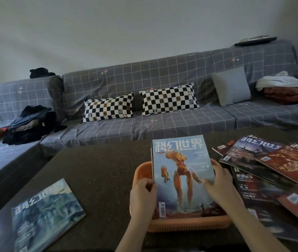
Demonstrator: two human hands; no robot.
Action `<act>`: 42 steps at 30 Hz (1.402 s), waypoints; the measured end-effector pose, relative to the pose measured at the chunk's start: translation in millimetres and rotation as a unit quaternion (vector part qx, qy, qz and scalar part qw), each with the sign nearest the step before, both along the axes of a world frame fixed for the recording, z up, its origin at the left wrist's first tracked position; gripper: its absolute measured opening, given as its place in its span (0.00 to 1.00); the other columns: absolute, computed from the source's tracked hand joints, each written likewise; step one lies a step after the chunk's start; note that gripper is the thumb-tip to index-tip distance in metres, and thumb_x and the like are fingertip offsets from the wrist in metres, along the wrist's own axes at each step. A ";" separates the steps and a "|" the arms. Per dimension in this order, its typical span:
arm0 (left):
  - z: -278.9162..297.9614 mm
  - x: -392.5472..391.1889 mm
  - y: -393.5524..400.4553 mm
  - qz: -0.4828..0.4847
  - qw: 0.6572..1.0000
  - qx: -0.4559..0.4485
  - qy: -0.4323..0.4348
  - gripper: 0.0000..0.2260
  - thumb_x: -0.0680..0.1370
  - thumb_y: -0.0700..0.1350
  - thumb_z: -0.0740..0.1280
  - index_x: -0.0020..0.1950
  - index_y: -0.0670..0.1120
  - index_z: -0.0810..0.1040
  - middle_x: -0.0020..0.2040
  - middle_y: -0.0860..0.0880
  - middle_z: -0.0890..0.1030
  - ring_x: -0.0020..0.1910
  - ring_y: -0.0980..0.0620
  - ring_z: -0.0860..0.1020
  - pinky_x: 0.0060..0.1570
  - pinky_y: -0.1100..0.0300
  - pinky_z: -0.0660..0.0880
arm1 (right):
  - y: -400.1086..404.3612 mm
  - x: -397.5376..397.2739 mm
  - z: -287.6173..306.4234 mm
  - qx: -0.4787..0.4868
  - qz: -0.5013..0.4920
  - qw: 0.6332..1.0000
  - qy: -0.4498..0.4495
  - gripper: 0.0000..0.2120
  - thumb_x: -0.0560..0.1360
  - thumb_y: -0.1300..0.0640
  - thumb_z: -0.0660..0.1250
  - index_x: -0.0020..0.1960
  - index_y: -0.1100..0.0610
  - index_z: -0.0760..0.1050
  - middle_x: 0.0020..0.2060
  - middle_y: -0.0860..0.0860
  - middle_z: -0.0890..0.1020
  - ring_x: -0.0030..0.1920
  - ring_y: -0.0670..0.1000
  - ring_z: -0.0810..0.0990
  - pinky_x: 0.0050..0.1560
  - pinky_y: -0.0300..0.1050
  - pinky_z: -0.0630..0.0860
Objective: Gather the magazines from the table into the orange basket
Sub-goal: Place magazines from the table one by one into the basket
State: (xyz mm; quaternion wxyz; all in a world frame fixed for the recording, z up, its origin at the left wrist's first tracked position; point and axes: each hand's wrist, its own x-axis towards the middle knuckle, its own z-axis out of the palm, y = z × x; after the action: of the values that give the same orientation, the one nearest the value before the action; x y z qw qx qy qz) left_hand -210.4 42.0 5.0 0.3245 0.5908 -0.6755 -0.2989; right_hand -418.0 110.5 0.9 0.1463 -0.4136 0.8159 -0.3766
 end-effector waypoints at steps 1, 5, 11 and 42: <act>-0.3 0.6 0.0 0.007 1.000 0.003 -0.001 0.03 0.78 0.49 0.66 0.51 0.56 0.78 0.44 0.58 0.79 0.38 0.60 0.79 0.35 0.67 0.73 | 0.8 1.8 1.2 0.019 -0.006 1.000 0.023 0.28 0.74 0.55 0.67 0.71 0.52 0.61 0.68 0.55 0.64 0.68 0.54 0.64 0.63 0.50 0.69; -2.4 0.5 -0.3 0.020 1.000 0.004 -0.004 0.02 0.78 0.48 0.67 0.46 0.56 0.77 0.42 0.57 0.80 0.36 0.61 0.78 0.34 0.68 0.73 | 2.0 7.1 2.0 0.036 -0.012 0.995 0.091 0.21 0.75 0.52 0.66 0.66 0.55 0.66 0.65 0.52 0.69 0.65 0.51 0.69 0.61 0.46 0.71; -4.5 -1.3 -2.2 0.001 0.999 0.043 -0.001 0.08 0.79 0.50 0.64 0.57 0.52 0.78 0.43 0.56 0.80 0.38 0.59 0.79 0.38 0.62 0.77 | 2.5 3.9 -1.2 0.052 -0.009 0.997 0.058 0.07 0.76 0.51 0.63 0.52 0.51 0.70 0.36 0.45 0.78 0.34 0.42 0.78 0.32 0.36 0.72; 10.7 10.6 -5.2 -0.061 0.992 0.093 0.061 0.15 0.80 0.46 0.64 0.66 0.51 0.71 0.56 0.54 0.79 0.36 0.67 0.76 0.28 0.72 0.67 | 11.9 29.9 21.4 -0.019 -0.041 0.996 -0.075 0.31 0.73 0.51 0.69 0.71 0.54 0.61 0.65 0.54 0.73 0.62 0.54 0.74 0.53 0.45 0.73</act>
State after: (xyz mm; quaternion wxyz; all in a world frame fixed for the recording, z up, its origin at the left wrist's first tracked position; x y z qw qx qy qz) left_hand -199.8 36.8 15.7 0.2901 0.5568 -0.6582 -0.4155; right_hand -388.1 122.3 22.3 0.1836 -0.3535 0.8113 -0.4280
